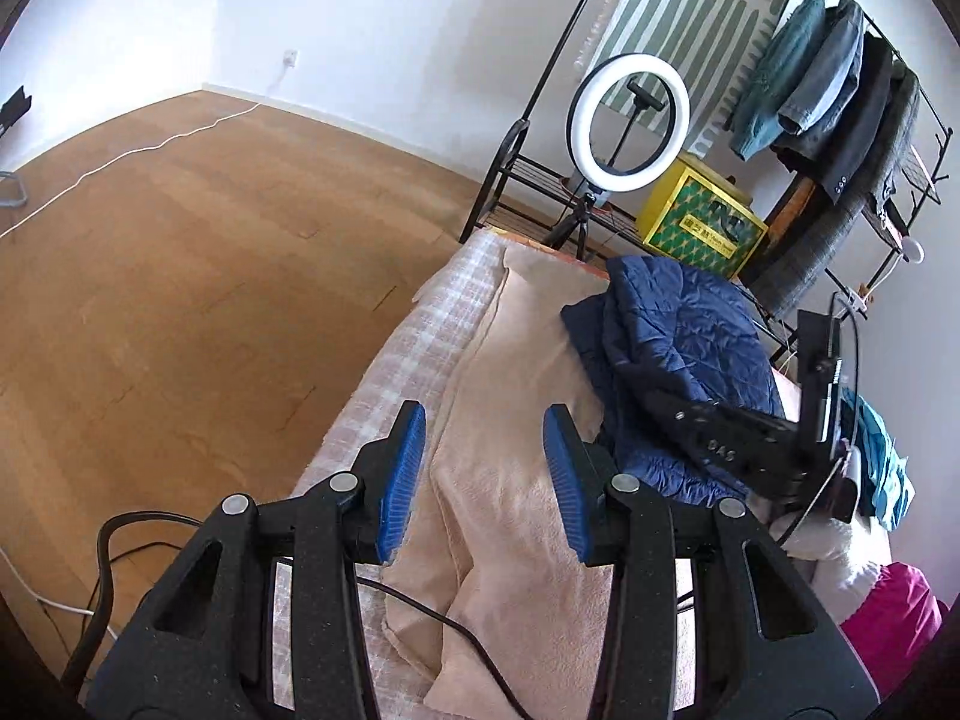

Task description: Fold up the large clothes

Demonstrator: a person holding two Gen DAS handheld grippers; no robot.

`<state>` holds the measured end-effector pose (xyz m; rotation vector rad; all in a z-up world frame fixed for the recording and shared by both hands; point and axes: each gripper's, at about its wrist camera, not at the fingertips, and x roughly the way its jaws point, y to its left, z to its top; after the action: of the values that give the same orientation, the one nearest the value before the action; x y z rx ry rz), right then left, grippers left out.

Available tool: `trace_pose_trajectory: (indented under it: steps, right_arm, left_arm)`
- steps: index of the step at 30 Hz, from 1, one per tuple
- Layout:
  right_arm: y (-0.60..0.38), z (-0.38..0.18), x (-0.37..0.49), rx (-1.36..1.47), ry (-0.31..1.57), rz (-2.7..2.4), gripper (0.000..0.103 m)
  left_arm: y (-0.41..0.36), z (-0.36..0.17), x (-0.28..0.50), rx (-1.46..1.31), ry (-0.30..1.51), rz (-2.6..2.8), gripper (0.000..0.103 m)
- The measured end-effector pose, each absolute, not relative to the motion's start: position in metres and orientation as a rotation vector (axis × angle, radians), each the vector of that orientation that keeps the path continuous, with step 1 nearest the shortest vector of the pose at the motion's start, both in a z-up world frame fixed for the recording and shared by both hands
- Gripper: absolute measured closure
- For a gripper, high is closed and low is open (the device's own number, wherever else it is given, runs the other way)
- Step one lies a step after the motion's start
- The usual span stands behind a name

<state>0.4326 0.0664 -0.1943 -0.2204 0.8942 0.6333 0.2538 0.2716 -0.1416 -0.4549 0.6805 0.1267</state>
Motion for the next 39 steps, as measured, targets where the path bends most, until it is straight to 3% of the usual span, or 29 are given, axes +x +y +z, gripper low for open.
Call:
trace_pose_trajectory:
  steps: [5,7,9,14,21,27,32,39]
  right_arm:
    - [0.068,-0.206,0.434,-0.196,0.938,0.657,0.096]
    - [0.065,-0.202,0.431,-0.162,0.948,0.697,0.086]
    - [0.054,-0.192,0.426,-0.087,0.962,0.787,0.068]
    - [0.003,-0.152,0.404,-0.003,0.904,0.897,0.067]
    - [-0.09,-0.115,0.414,-0.054,0.801,0.673,0.067]
    - [-0.132,-0.131,0.45,-0.045,0.838,0.545,0.067]
    - [-0.135,-0.16,0.468,-0.089,0.882,0.532,0.067]
    - [-0.131,-0.184,0.491,-0.168,0.975,0.585,0.07]
  left_arm:
    - [0.265,-0.145,0.264,-0.455,0.686,0.115,0.061]
    - [0.262,-0.145,0.266,-0.458,0.687,0.108,0.061]
    - [0.257,-0.144,0.269,-0.459,0.687,0.096,0.061]
    - [0.234,-0.138,0.287,-0.445,0.692,0.035,0.061]
    - [0.189,-0.13,0.338,-0.427,0.703,-0.066,0.061]
    - [0.139,-0.151,0.392,-0.307,0.784,-0.097,0.061]
    - [0.116,-0.207,0.407,-0.229,0.976,-0.052,0.061]
    - [0.118,-0.227,0.387,-0.283,0.969,-0.052,0.061]
